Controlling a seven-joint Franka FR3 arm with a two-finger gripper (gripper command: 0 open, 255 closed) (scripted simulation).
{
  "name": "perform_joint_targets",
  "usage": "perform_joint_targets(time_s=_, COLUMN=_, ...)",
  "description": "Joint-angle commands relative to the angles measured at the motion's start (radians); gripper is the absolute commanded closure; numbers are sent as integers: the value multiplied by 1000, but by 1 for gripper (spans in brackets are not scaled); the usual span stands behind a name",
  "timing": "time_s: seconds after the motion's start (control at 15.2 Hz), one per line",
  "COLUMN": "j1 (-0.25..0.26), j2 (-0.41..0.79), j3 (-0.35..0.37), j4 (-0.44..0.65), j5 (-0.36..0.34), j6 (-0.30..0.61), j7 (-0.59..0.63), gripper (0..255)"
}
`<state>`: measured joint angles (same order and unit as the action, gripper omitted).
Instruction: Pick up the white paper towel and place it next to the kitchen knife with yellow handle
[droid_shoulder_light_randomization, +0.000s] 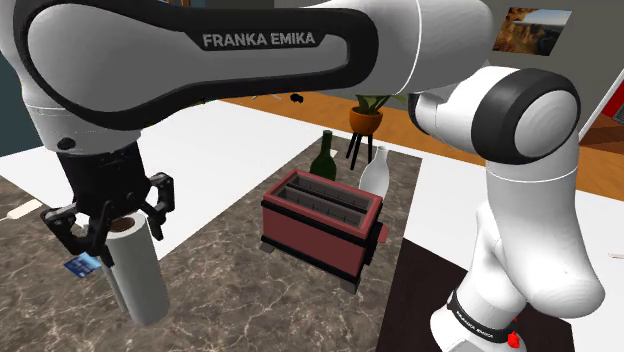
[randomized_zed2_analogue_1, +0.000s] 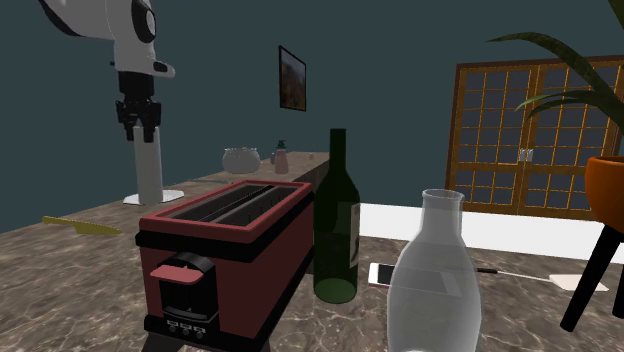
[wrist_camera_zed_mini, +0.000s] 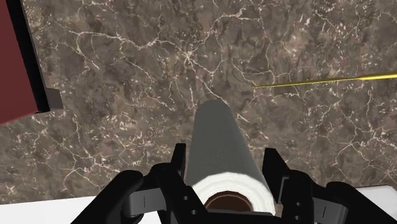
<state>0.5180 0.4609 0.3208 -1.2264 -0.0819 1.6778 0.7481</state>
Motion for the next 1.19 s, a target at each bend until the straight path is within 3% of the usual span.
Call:
perform_joint_targets(time_s=0.0, j1=40, j2=39, j3=7, j4=58, j5=-14, j6=-19, j7=41, gripper=255)
perform_joint_targets(time_s=0.2, j1=90, j2=97, j3=11, j4=149, j5=-33, j6=-51, j7=84, gripper=255)
perform_joint_targets(time_s=1.12, j1=66, j2=77, j3=9, j4=-75, j5=-30, j6=151, j7=83, gripper=255)
